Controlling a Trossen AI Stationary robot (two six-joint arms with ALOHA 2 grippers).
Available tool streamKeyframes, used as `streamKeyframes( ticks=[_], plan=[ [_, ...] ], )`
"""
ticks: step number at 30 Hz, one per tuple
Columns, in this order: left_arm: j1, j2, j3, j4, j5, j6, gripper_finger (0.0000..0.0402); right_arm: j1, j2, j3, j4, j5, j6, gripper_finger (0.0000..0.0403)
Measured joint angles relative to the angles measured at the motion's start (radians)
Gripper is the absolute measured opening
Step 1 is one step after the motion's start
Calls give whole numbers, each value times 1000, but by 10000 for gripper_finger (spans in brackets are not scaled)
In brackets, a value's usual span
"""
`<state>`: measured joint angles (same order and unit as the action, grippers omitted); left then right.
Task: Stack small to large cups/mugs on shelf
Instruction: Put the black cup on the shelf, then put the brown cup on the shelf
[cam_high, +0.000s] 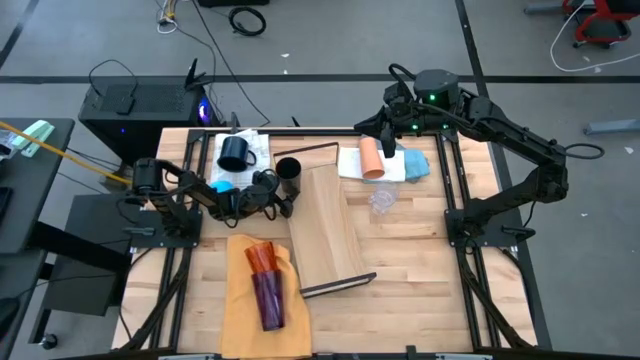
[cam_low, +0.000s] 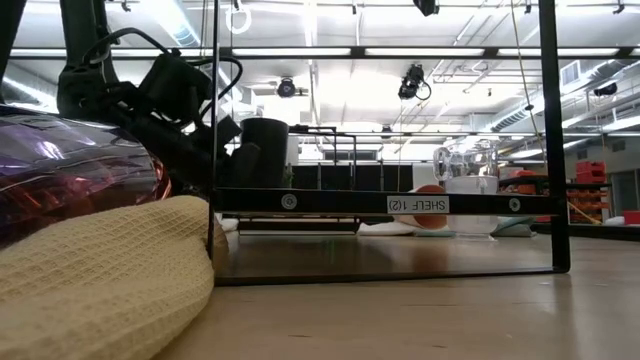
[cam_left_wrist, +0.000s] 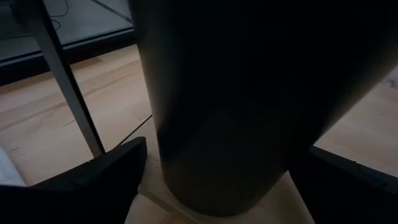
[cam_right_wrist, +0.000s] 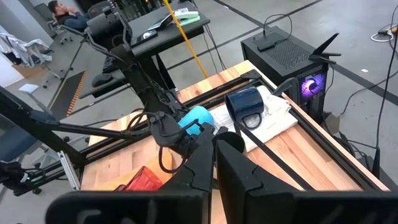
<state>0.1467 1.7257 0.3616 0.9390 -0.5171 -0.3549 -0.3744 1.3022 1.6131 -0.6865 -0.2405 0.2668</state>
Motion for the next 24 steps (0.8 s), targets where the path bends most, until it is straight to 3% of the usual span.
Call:
streamKeyframes(
  ticks=[10, 24],
  plan=[
    [-19, -51, -11, -13, 13, -1, 387, 0, 0, 0, -1, 0, -5, 24],
    [-27, -191, -118, -25, -25, -22, 382, 0, 0, 0, -1, 0, -8, 24]
  ],
)
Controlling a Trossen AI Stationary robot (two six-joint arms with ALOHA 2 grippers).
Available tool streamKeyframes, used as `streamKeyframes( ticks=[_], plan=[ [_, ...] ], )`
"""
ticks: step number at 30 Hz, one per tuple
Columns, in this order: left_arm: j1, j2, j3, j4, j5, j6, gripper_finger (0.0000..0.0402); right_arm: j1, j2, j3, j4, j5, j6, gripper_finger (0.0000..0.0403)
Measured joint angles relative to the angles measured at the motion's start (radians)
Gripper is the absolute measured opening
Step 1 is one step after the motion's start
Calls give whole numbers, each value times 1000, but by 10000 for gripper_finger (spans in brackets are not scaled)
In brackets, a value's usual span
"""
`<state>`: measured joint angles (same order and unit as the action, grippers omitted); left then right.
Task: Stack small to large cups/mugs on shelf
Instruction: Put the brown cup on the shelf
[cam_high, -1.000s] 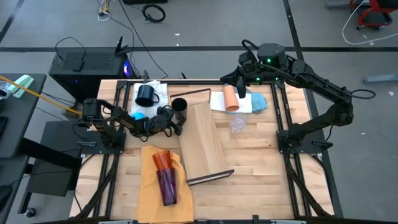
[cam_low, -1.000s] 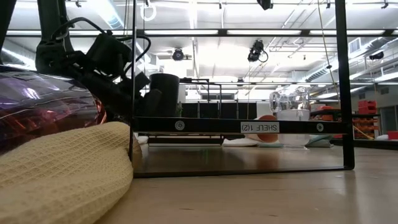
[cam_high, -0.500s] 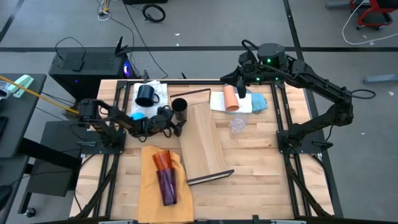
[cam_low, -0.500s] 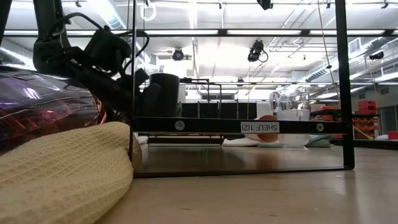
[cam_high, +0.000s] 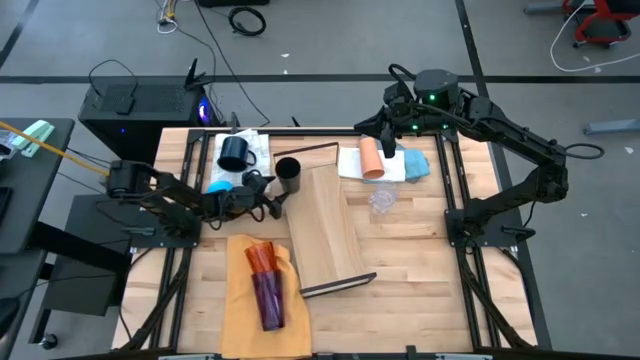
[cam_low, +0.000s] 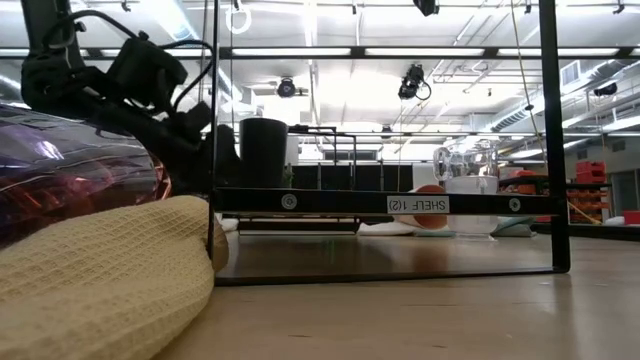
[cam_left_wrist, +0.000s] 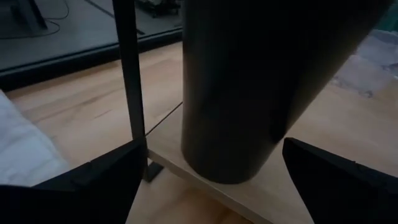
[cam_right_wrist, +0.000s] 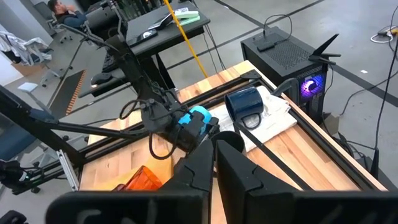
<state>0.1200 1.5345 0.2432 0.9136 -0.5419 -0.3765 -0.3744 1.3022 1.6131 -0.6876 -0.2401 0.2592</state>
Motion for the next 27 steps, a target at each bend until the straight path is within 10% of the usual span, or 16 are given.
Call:
streamKeyframes(
  ticks=[14, 27],
  plan=[
    [-39, -37, 0, -102, 35, -14, 333, 0, 0, 0, 0, 0, 7, 24],
    [-132, -148, 1, -265, 30, -84, 170, 0, 0, 0, 0, 0, -8, 24]
  ],
)
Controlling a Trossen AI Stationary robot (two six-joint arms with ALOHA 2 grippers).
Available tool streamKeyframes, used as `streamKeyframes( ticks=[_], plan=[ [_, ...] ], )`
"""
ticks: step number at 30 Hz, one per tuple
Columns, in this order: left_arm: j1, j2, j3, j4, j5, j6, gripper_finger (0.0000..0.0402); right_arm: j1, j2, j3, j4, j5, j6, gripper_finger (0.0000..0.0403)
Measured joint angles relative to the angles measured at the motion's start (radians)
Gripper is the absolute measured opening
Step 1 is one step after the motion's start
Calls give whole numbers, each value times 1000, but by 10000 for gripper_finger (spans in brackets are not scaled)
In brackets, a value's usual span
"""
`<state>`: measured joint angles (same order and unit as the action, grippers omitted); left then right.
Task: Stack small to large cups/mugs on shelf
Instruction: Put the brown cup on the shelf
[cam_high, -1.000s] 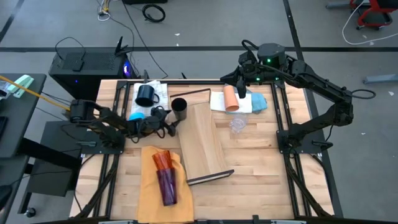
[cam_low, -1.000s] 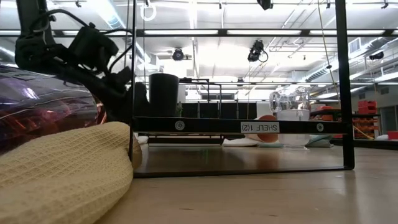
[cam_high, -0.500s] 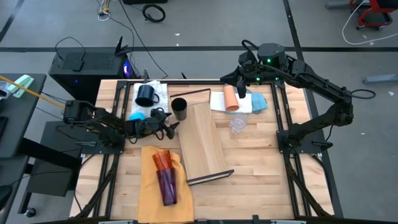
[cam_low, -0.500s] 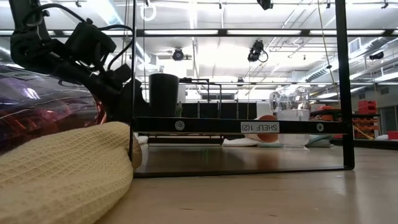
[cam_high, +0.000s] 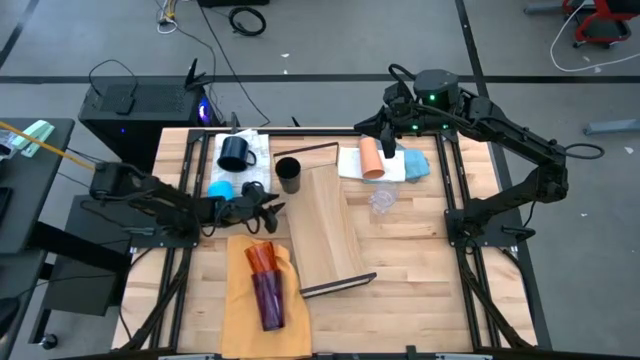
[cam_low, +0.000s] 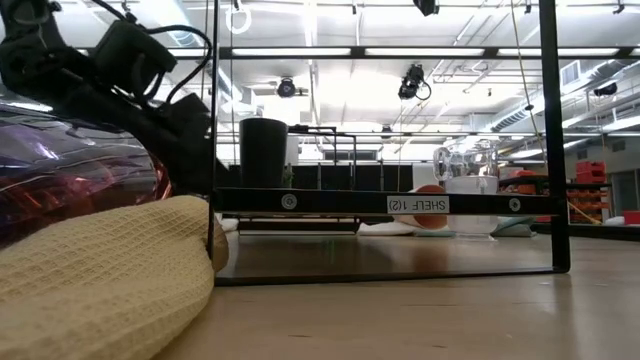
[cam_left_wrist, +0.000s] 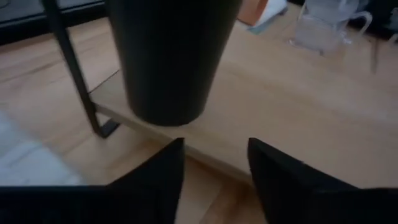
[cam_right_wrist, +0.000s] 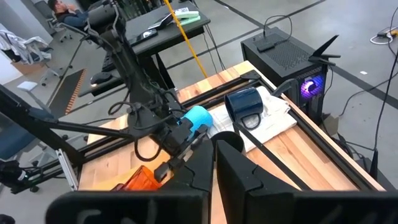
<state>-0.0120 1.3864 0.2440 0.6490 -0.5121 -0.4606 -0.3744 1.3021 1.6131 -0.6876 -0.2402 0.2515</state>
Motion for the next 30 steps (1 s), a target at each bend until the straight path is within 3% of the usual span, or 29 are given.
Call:
streamKeyframes(
  ticks=[4, 8, 10, 24, 30],
  plan=[
    [-1, -130, -1, -158, -10, -1, 103, 0, 0, 0, 0, 0, -11, 24],
    [-2, -250, 0, -210, 0, -2, 29, 0, 0, 0, 0, 0, -18, 24],
    [-2, -299, 0, -220, 8, -1, 9, 0, 0, 0, 0, 0, -19, 24],
    [48, -355, 30, -337, 46, -51, 8, 68, 0, 0, 1, -1, -27, 24],
    [47, -355, 165, -353, 178, 2, 11, 157, 0, 0, 3, 0, -27, 20]
  ],
)
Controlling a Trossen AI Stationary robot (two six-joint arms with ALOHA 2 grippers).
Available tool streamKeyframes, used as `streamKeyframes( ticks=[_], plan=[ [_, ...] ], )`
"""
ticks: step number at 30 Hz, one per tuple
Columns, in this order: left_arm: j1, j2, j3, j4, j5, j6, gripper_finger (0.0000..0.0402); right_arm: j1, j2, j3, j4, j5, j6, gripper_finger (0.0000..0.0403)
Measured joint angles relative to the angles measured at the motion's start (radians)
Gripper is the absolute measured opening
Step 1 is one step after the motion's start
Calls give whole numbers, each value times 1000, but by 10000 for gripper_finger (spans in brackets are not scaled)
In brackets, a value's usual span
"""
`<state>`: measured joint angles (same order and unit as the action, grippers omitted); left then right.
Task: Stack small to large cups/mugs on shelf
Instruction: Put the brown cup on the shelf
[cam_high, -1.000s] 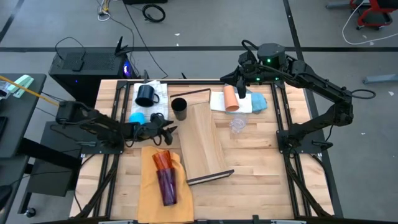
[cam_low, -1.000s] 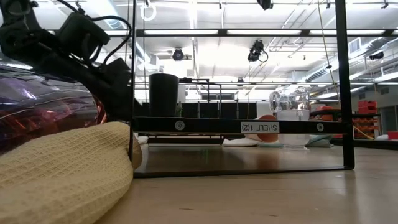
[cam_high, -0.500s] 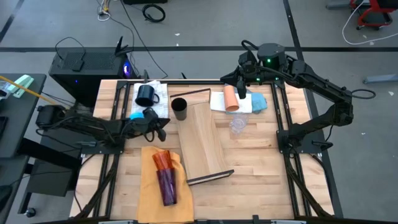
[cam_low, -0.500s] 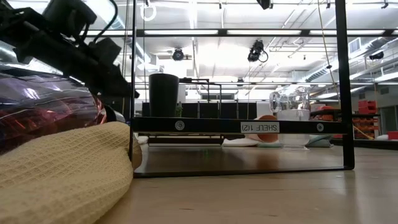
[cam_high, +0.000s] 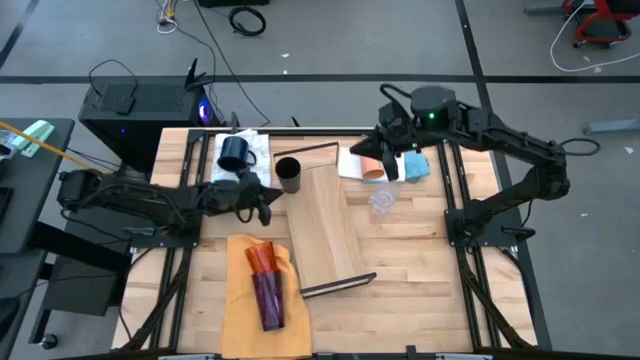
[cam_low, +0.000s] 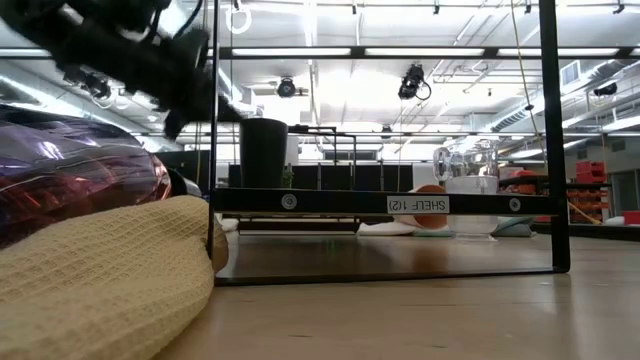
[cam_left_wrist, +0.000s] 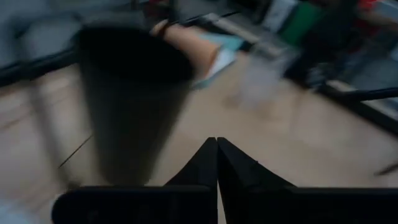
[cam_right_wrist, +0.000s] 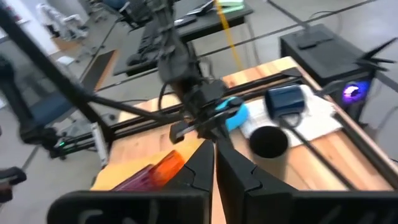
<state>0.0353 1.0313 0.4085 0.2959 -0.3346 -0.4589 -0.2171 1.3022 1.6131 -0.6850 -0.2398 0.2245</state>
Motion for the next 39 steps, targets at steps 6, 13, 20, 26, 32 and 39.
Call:
streamKeyframes(
  ticks=[6, 13, 20, 26, 32, 39],
  plan=[
    [-32, 0, 234, -238, 123, 96, 5, 52, 0, 0, 3, 49, -1, 5],
    [-110, 1, 549, -813, 176, 150, 5, 64, 0, 0, 3, 56, -11, 11],
    [-119, 2, 690, -1097, 301, -52, 36, 64, 0, 0, 1, 53, -31, 11],
    [-118, 3, 708, -1141, 412, -277, 67, 90, 0, 0, -21, 9, -95, 10],
    [-118, 3, 708, -1077, 492, -316, 74, 181, -37, 0, -119, -22, -131, 9],
    [-105, 3, 708, -786, 486, -368, 60, 318, -147, 0, -147, 69, -142, 9]
  ],
)
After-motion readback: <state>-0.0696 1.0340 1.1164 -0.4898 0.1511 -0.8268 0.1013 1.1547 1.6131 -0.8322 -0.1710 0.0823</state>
